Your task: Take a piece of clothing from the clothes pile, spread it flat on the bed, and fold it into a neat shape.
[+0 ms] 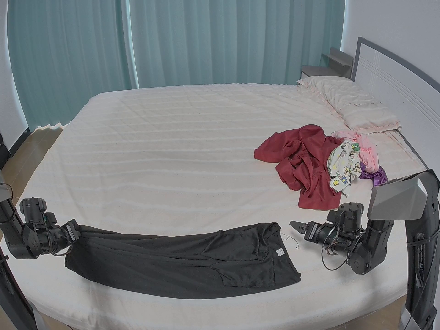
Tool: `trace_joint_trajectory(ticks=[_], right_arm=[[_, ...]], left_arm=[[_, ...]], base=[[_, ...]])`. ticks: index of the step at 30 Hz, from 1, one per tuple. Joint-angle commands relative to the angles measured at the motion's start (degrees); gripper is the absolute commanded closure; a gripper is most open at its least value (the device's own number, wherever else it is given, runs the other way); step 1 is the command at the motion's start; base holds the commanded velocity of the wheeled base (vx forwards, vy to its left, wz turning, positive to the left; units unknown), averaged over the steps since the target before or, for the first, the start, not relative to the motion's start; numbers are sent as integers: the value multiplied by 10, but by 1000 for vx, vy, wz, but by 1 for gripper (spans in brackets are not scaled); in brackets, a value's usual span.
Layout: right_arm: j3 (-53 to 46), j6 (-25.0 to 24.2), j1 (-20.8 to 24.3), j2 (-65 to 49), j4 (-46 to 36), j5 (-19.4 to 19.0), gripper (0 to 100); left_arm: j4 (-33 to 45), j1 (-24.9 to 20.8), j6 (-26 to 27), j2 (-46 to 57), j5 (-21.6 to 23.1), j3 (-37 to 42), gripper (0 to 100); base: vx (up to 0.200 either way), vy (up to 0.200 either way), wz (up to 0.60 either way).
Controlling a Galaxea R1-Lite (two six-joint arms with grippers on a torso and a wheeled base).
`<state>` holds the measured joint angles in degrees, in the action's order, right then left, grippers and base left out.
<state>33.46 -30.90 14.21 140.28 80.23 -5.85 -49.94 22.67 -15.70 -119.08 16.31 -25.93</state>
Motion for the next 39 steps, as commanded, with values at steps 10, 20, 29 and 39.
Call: trace_joint_trajectory(ticks=[10, 20, 29, 39], right_arm=[[-2, 0, 0, 1, 3, 0, 0], [-2, 0, 0, 0, 3, 0, 0], [-3, 0, 0, -2, 4, 0, 0], [-6, 0, 0, -9, 4, 0, 0]], left_arm=[[143, 111, 69, 58, 2, -90, 100], [300, 126, 74, 143, 22, -133, 100], [359, -83, -44, 248, -93, -79, 100], [361, -306, -166, 249, -233, -86, 100]], base=[[0, 0, 0], [0, 0, 0], [0, 0, 0], [0, 0, 0]])
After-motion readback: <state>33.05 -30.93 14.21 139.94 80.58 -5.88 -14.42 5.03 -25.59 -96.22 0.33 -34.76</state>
